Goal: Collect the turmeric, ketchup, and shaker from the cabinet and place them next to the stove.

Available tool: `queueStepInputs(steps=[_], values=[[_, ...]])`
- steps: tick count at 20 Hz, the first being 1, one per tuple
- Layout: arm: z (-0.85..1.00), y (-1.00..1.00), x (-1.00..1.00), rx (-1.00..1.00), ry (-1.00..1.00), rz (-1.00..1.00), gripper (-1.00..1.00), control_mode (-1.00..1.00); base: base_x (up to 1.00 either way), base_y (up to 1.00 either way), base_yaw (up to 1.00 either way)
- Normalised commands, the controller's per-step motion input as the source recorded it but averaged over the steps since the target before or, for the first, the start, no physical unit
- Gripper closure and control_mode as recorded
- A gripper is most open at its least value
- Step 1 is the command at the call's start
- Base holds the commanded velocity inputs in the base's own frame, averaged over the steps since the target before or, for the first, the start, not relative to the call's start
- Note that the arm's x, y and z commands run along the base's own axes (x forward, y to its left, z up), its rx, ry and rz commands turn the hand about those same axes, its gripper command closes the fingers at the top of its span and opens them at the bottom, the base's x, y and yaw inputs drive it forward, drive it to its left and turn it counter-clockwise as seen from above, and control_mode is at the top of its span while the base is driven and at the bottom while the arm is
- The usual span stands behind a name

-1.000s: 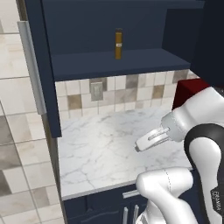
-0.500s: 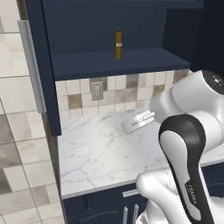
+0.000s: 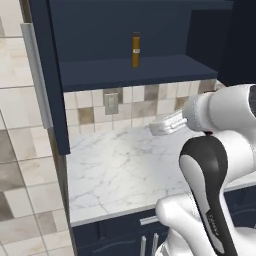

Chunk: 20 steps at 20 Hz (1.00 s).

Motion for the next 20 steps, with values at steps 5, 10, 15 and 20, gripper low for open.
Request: queueStepInputs(steps=[5, 10, 15, 20], values=[[0.34, -0.39, 0.2, 0.16, -0.26, -0.15, -1.0, -1.0, 0.0, 0.0, 0.0], [0.5, -0.07, 0.22, 0.2, -0.18, -0.28, -1.0, -1.0, 0.0, 0.0, 0.0], [0.42, -0.06, 0.16, 0.05, -0.07, -0.12, -1.0, -1.0, 0.0, 0.0, 0.0], [0.22, -0.13, 0.08, 0.0, -0.01, -0.02, -1.0, -1.0, 0.0, 0.0, 0.0]])
